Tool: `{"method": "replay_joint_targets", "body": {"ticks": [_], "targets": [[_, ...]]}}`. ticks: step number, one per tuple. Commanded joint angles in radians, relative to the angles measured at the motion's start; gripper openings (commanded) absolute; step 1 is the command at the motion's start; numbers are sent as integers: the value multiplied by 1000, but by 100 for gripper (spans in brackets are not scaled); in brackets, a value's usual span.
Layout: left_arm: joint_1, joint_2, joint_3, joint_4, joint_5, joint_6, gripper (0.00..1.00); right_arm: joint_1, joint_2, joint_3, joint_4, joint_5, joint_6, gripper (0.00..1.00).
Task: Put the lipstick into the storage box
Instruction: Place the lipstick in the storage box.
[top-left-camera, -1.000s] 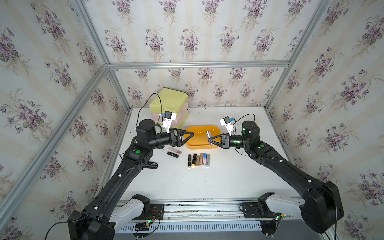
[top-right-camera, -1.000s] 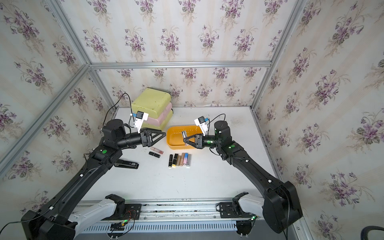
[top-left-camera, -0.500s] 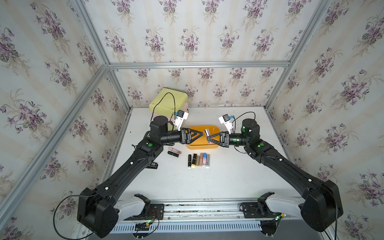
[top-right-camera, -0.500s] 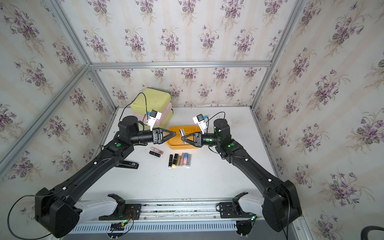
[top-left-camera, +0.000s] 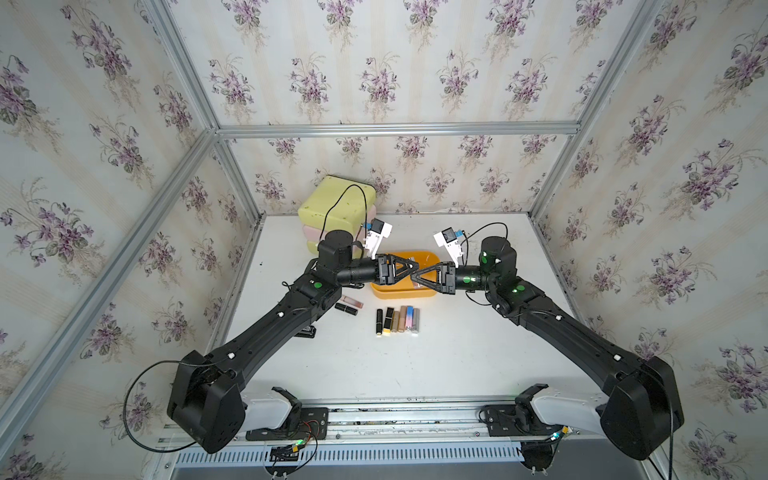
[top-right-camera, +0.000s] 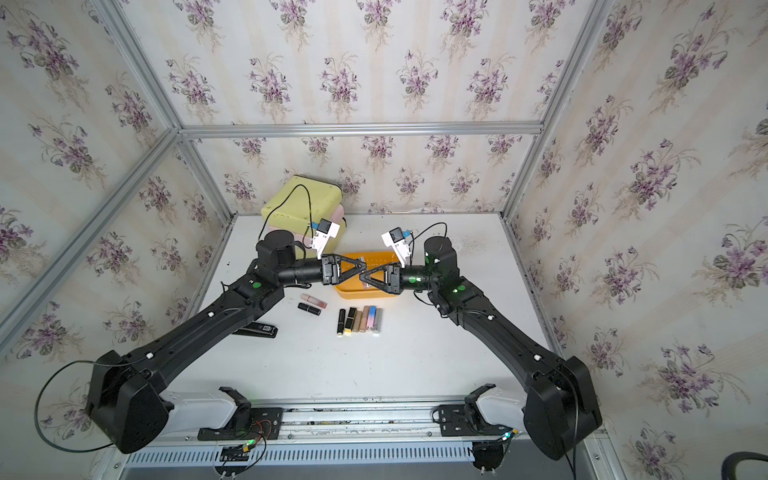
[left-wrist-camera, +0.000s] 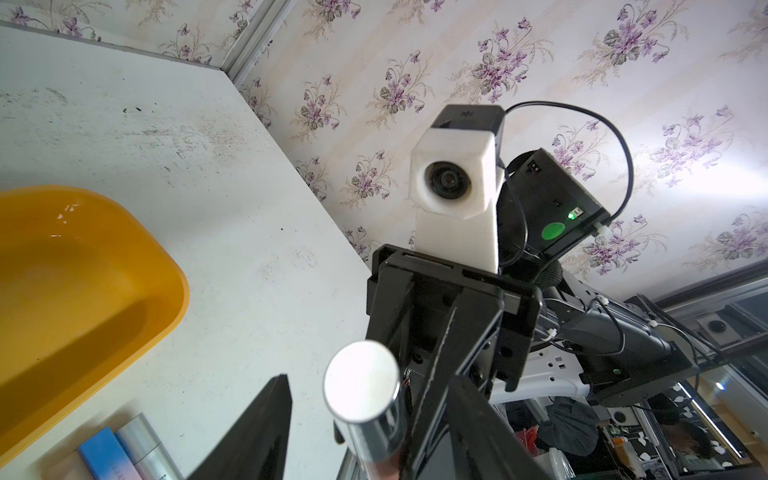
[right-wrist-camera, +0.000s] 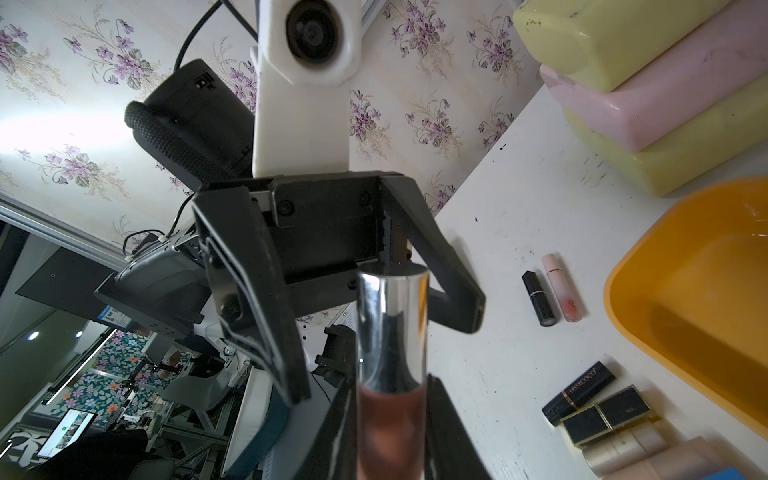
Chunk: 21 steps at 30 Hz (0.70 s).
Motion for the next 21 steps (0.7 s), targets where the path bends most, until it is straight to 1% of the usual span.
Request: {"method": "replay_joint_targets", "body": {"ticks": [1,3,6,11,14,17,21], "targets": [[-6,15,8,73,0,-24,52,3,2,2,30,2,0,16],[-10,21,13,74,0,-25,47,3,0,-1,30,5,-2,16],[-11,21,13,77,0,-29,45,3,-2,-3,29,6,-4,16],[-14,16,8,76,-1,-31,39,3,-2,-6,29,8,-5,16],[-15,11,2,74,-5,-31,33,3,0,-7,29,11,-6,16],[-18,10,-3,72,-8,-33,32,3,0,-5,35,11,-4,16],[-22,16,-5,80,-7,-41,25,3,4,-3,40,14,-4,16]]}}
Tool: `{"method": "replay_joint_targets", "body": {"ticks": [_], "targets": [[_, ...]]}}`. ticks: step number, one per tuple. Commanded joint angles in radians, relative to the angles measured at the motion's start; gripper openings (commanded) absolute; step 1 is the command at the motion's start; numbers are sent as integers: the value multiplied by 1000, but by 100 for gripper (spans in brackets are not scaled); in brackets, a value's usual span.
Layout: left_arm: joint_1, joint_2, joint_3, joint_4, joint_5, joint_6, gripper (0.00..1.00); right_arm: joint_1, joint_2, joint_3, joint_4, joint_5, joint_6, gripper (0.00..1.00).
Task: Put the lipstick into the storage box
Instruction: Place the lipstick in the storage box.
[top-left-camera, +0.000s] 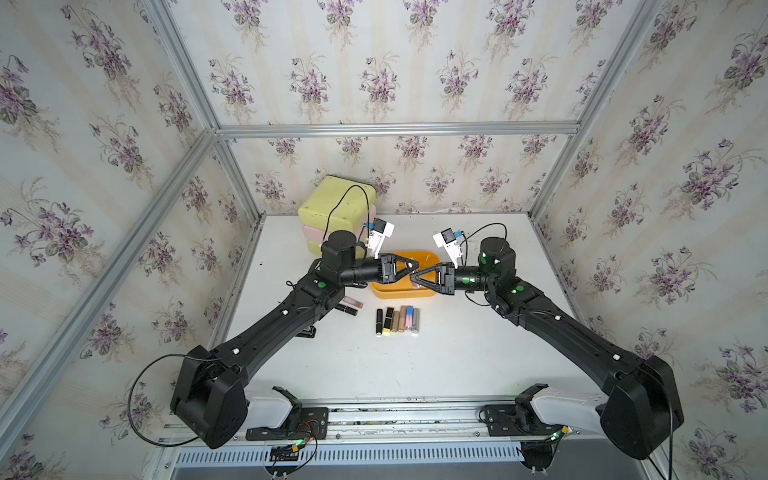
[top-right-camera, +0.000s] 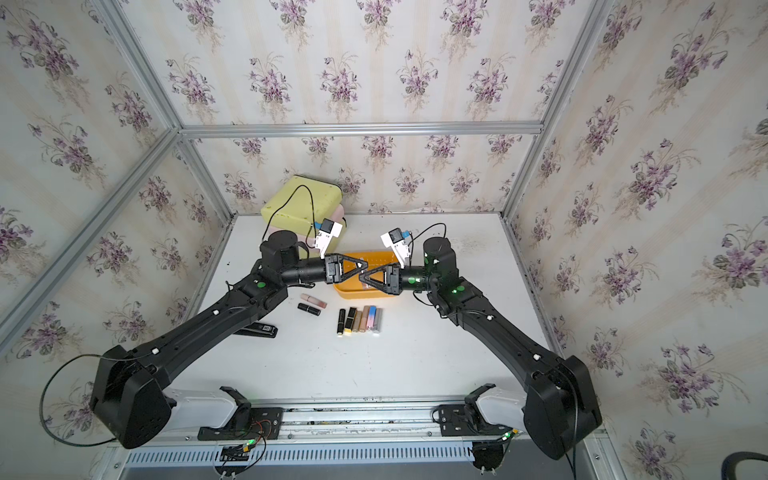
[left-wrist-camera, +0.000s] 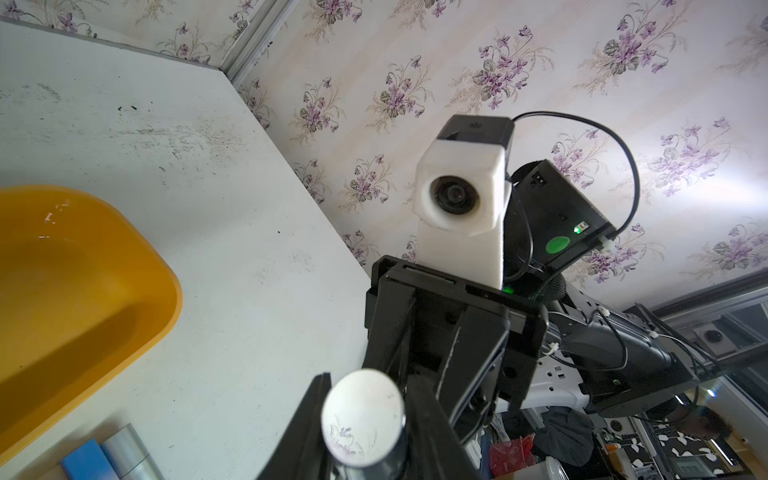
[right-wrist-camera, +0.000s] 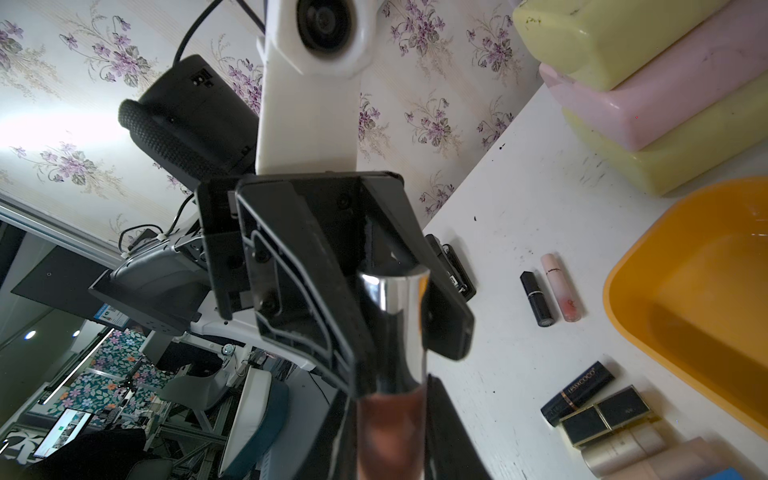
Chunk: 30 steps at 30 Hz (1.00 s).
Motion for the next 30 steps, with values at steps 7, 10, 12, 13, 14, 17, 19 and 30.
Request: {"method": "replay_joint_targets", "body": {"ticks": [7,10,12,13,14,17,19,30], "targets": [[-9,11,-1,57,21,-8,13,2,10,6,41,8,3,16],[-9,14,-2,58,22,-11,11,2,13,10,41,14,2,19],[-9,17,-3,59,20,-13,9,2,15,11,40,17,2,27],[-9,16,-4,58,22,-14,9,2,14,14,39,20,-1,34],[-9,16,-4,57,20,-14,8,2,13,16,36,22,-2,41],[-9,13,-2,46,15,-11,7,1,10,25,13,34,-22,57],[-9,13,-3,38,12,-7,7,1,4,32,-6,40,-40,65],[-8,15,94,-295,-119,162,7,-116,-126,23,-152,89,-103,77]]}}
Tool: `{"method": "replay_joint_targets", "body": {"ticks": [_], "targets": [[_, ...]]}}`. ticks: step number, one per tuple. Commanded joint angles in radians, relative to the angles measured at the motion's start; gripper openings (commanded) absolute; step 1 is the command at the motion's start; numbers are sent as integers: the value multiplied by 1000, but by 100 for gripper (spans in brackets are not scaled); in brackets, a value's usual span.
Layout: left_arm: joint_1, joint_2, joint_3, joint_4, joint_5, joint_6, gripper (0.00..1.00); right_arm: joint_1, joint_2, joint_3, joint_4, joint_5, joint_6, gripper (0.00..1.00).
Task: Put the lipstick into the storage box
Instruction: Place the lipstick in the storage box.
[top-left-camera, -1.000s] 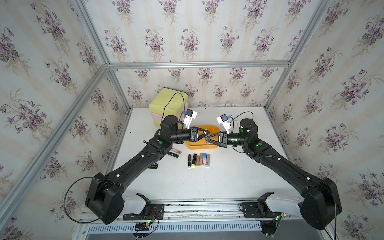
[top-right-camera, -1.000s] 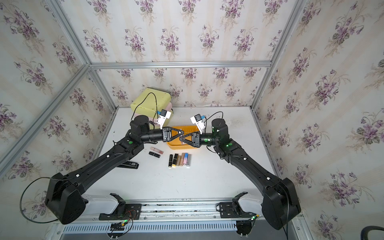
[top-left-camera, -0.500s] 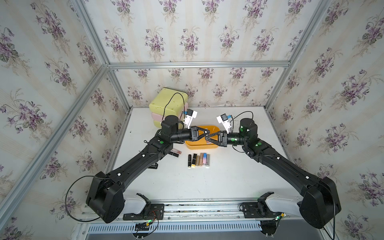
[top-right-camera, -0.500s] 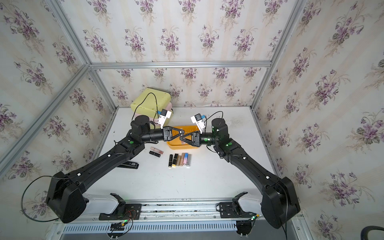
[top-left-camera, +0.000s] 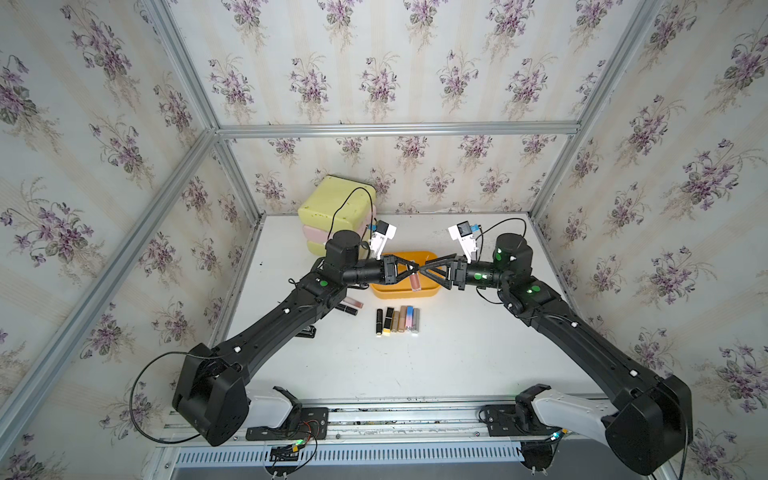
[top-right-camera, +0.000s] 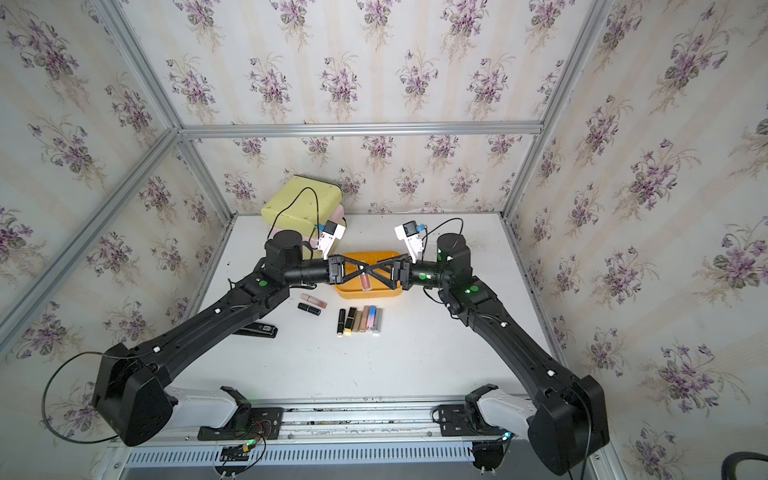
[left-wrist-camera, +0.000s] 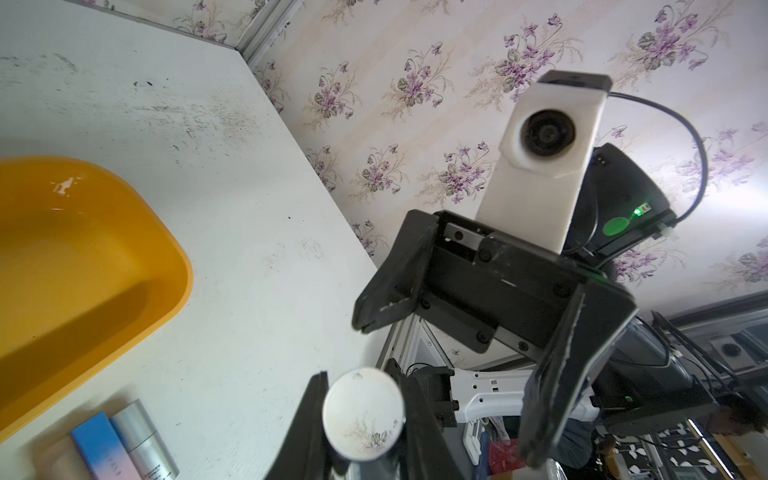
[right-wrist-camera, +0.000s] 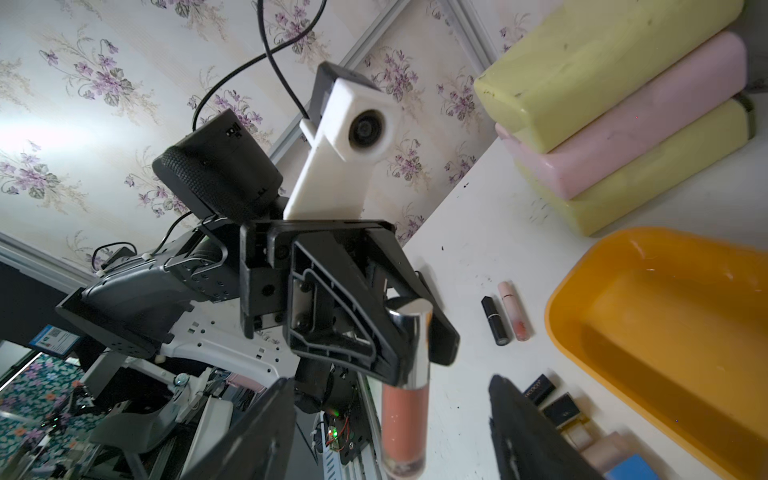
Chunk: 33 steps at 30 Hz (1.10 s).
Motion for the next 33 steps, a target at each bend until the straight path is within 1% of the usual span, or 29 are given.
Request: {"method": "replay_joint_targets", "body": {"ticks": [1,4,6,9,11,17,25,33], "targets": [[2,7,79,-248,-117,152,7,-42,-39,-5,-70,49,-30,77],[3,44,186,-481,-254,254,7,-62,-54,6,-175,160,-65,77],[5,108,257,-605,-328,300,7,-64,-49,15,-252,266,-85,77],[12,182,338,-725,-404,347,7,-64,-30,26,-362,432,-97,77],[13,227,376,-775,-441,369,6,-64,-11,27,-407,480,-108,76],[22,376,490,-858,-511,424,6,-62,-1,-34,-403,457,-105,77],[35,549,584,-874,-504,429,6,-61,-7,-86,-399,437,-132,77],[48,669,664,-888,-521,431,5,-59,-3,-115,-377,417,-150,77]]}}
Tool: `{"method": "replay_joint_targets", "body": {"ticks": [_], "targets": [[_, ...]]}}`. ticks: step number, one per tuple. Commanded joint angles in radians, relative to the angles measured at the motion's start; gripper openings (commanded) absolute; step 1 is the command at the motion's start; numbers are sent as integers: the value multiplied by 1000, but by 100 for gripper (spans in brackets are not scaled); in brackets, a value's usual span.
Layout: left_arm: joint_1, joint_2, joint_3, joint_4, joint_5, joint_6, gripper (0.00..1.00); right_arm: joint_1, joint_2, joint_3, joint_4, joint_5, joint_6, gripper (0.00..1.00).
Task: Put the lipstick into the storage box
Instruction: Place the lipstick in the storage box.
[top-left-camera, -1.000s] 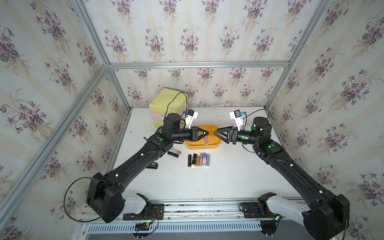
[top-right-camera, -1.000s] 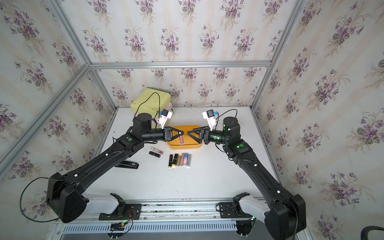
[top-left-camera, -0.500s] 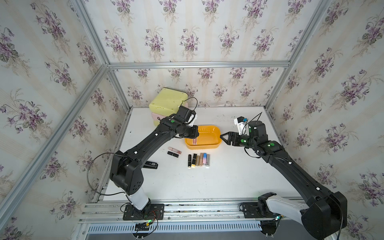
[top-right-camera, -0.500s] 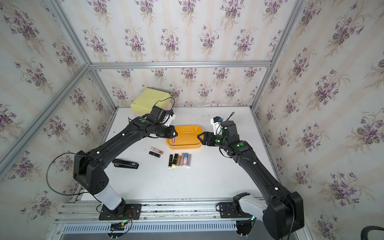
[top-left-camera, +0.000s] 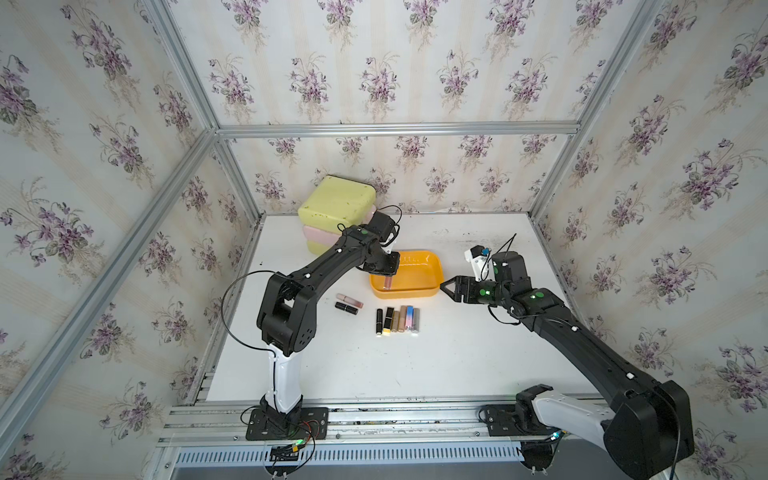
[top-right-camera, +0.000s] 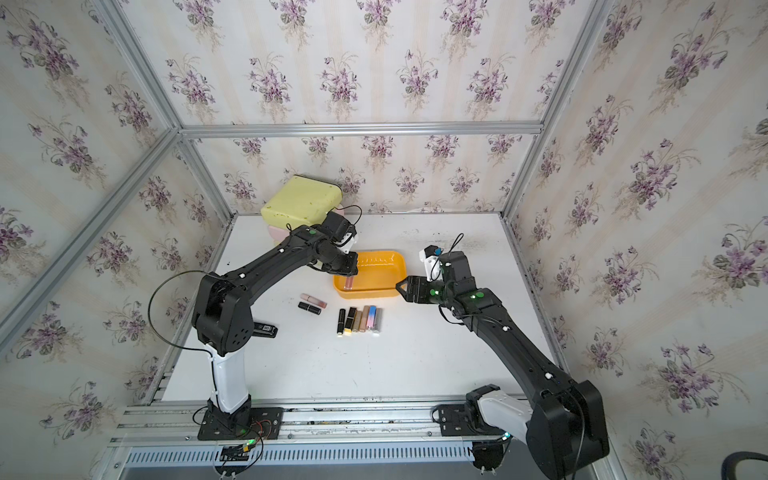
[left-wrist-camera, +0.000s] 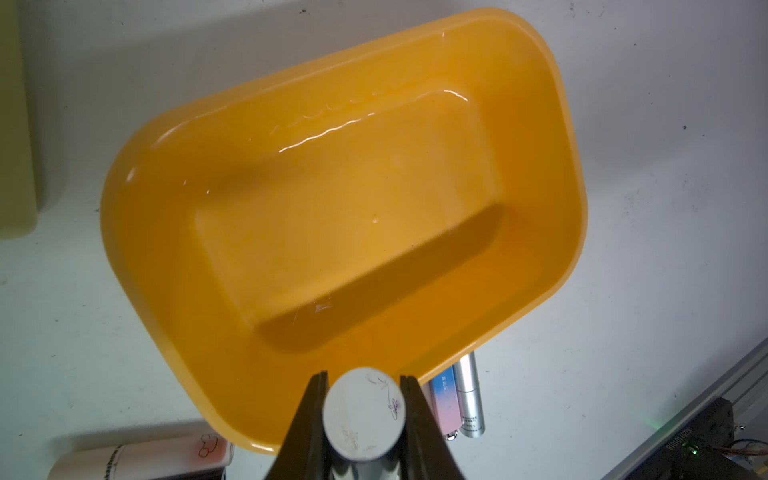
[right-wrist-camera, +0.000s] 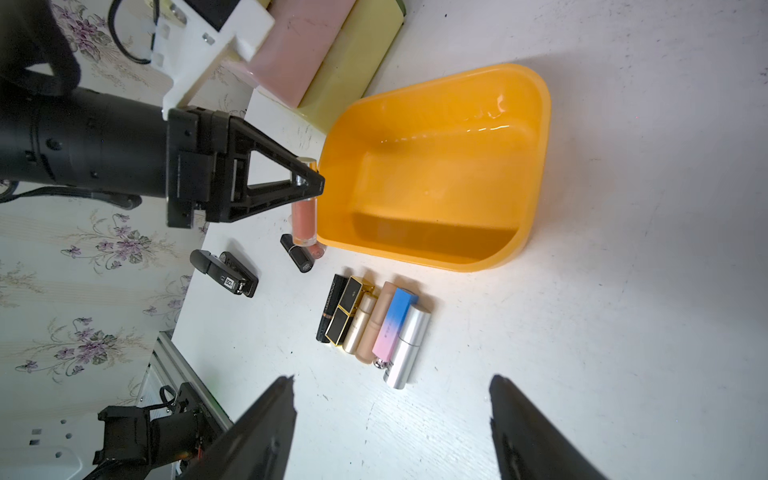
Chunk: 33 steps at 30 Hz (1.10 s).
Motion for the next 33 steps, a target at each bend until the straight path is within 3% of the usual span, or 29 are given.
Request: {"method": "replay_joint_targets", "body": {"ticks": [1,18,33], "targets": [[7,37,24,-21,-12,11,5,2,2,-10,24,-20,-17,77],[61,180,65,-5,4,8,6,5,44,-32,63,-49,-25,77],[76,220,83,-8,18,9,18,55,126,-23,86,-94,-31,77]]}}
